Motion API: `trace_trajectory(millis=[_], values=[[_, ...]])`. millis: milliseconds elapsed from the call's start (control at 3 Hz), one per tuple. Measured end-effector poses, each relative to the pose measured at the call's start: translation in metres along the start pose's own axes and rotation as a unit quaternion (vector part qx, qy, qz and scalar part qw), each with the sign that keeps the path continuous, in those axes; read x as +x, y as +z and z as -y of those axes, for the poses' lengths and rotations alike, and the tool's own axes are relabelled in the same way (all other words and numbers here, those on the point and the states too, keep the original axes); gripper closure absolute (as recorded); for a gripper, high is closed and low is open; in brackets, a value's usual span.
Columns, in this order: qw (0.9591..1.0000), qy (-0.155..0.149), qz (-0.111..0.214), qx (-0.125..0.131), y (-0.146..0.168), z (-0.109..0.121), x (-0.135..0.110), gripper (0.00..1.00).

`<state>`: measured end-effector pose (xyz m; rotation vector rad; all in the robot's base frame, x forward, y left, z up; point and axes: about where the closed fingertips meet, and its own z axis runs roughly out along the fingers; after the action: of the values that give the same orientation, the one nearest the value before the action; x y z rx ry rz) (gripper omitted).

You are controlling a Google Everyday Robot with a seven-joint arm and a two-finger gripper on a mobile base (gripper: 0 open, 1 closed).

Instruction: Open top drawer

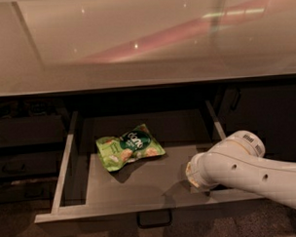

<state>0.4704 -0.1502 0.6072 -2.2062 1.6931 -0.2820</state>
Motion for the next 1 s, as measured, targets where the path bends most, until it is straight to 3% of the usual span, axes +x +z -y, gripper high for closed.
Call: trace_trajectory(millis=[667, 1000], values=[[0.9992, -0.032, -0.021, -0.011, 0.021, -0.011, -0.025, 1.0], [0.9992, -0.032, -0.021, -0.011, 0.021, -0.011, -0.025, 0.81]])
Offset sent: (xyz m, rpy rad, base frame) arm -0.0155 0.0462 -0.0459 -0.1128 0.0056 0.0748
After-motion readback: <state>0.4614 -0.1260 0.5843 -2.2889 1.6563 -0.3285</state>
